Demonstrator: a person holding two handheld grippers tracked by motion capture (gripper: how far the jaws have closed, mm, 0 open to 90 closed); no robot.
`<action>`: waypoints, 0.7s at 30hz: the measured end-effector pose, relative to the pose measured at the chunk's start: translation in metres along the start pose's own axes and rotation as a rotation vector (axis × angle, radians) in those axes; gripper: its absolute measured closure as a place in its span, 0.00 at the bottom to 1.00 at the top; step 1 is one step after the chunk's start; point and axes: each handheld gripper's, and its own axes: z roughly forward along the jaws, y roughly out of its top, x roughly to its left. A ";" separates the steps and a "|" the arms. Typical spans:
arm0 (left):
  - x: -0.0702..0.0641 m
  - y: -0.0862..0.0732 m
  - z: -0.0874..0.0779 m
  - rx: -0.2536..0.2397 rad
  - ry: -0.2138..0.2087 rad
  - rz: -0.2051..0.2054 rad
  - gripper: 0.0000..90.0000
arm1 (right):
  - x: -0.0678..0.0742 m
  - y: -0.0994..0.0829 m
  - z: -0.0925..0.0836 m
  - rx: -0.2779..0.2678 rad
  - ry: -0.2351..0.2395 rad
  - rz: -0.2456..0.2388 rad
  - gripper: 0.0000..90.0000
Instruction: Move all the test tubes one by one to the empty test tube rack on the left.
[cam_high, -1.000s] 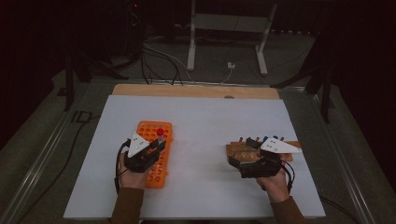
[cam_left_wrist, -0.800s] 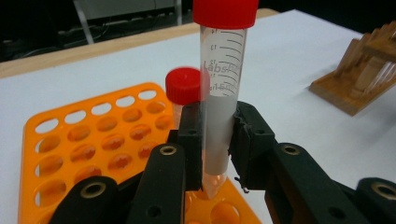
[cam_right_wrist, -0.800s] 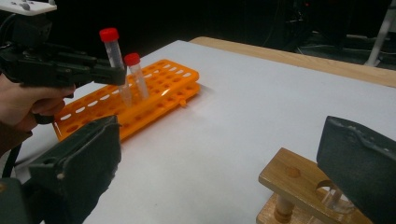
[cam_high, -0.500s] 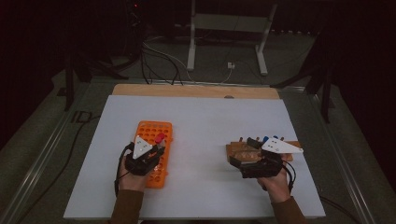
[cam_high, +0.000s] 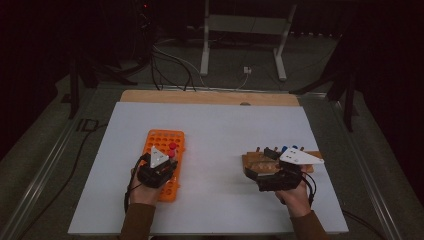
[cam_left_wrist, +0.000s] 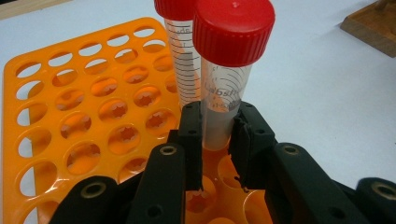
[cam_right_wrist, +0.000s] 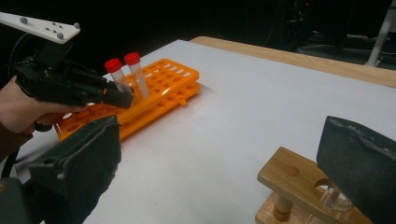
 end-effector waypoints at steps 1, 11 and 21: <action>0.000 0.000 0.000 -0.001 -0.001 0.002 0.84 | 0.000 0.000 0.000 -0.001 0.000 -0.002 0.00; -0.002 -0.002 -0.006 -0.027 -0.008 -0.008 0.65 | -0.001 0.000 -0.001 -0.005 0.000 0.003 0.00; 0.004 -0.001 -0.027 -0.183 -0.067 -0.069 0.34 | -0.004 0.001 -0.003 -0.010 -0.008 0.007 0.00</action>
